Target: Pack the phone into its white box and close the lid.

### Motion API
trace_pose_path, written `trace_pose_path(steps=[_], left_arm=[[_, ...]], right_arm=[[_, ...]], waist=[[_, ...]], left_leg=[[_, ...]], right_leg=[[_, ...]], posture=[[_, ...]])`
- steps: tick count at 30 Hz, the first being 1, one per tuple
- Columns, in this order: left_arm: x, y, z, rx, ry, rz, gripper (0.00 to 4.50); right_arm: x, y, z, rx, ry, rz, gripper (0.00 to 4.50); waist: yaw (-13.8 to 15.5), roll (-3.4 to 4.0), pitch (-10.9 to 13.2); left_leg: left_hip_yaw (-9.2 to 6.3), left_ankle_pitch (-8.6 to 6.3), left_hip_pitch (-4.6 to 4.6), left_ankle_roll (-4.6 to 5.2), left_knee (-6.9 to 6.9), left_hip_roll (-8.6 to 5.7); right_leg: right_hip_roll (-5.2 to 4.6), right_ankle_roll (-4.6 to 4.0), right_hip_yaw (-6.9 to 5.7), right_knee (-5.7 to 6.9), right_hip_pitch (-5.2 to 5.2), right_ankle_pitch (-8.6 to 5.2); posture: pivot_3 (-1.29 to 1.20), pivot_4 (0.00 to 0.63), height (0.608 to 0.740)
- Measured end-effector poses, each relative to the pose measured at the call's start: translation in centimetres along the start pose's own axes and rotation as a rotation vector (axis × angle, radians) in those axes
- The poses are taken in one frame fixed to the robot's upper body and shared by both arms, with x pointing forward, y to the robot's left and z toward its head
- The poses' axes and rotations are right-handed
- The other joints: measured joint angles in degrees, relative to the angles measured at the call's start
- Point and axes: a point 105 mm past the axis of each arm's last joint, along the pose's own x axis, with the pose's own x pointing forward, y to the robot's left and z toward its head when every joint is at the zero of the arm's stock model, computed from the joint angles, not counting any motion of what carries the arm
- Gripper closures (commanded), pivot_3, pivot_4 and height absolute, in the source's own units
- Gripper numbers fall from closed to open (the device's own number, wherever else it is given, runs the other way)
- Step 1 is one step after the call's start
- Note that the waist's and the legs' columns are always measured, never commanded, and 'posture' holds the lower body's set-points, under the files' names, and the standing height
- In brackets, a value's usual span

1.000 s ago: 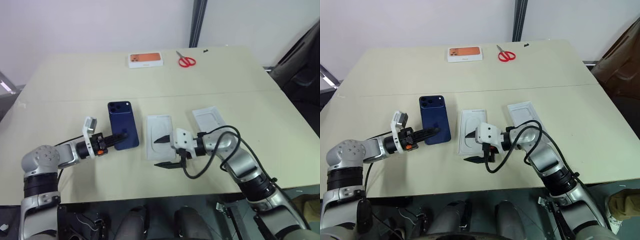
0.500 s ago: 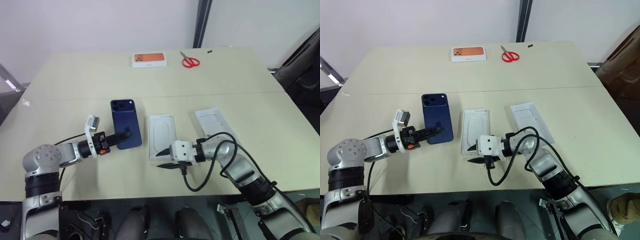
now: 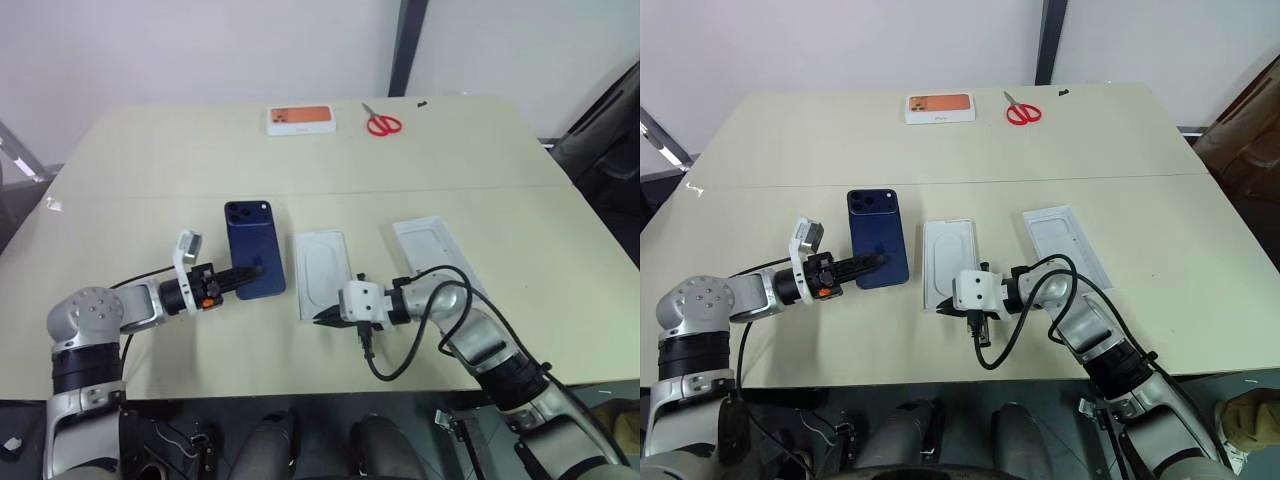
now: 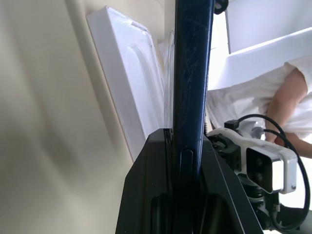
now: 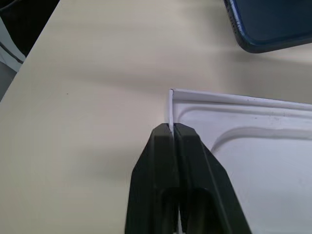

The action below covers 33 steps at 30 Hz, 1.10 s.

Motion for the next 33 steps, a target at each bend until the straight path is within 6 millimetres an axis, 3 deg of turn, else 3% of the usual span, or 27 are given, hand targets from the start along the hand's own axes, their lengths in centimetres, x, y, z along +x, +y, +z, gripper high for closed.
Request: trace_pose_path(steps=[9, 15, 23, 25, 28, 33], left_arm=[[1.1, -0.9, 0.7, -0.003, -0.014, -0.039, 4.5], [1.0, -0.8, 1.0, -0.007, -0.029, -0.031, 4.5], [1.7, -0.7, 0.3, -0.006, 0.008, -0.03, 4.5], [2.0, -0.7, 0.1, 0.0, 0.024, -0.037, 4.5], [2.5, -0.5, -0.1, -0.006, 0.065, -0.035, 4.5], [3.8, 0.0, -0.9, -0.015, 0.127, -0.024, 4.5]], right_arm=[[2.2, -2.7, 1.4, -0.031, -0.016, -0.077, 4.46], [2.6, -2.7, 1.2, -0.006, -0.004, -0.079, 4.46], [2.1, -2.9, 2.0, 0.017, -0.031, -0.094, 0.58], [1.5, -2.8, 2.3, 0.028, -0.047, -0.105, 0.58], [-1.1, -2.9, 2.1, 0.077, -0.074, -0.145, 0.58], [-4.6, -3.6, -0.8, 0.122, 0.023, -0.242, 0.58]], waist=[[-0.1, -0.02, 0.0], [-0.1, -0.02, 0.0], [-0.1, -0.02, 0.0], [0.0, -0.02, 0.0], [0.3, -0.03, 0.0], [0.1, -0.04, 0.0]], left_leg=[[0.0, 0.01, 0.0, -0.02, 0.0, 0.0], [0.0, 0.01, 0.0, -0.02, 0.01, 0.0], [0.0, 0.01, 0.0, -0.02, 0.01, 0.0], [0.0, 0.01, 0.0, -0.02, 0.01, -0.01], [0.0, 0.01, 0.0, -0.01, 0.03, -0.02], [0.0, 0.01, 0.0, 0.0, 0.0, -0.02]], right_leg=[[0.01, 0.0, -0.01, 0.02, -0.03, 0.0], [0.01, 0.0, -0.02, 0.02, -0.01, 0.0], [0.01, 0.0, -0.01, 0.02, -0.01, 0.0], [0.01, 0.0, -0.01, 0.02, 0.0, 0.0], [0.0, 0.0, -0.02, -0.02, 0.05, 0.0], [-0.01, 0.0, -0.01, -0.01, 0.02, 0.0]], posture=[[0.0, 0.15, 0.734], [0.0, 0.15, 0.734], [0.0, 0.15, 0.734], [0.0, 0.15, 0.734], [0.0, 0.15, 0.734], [0.0, 0.15, 0.734]])
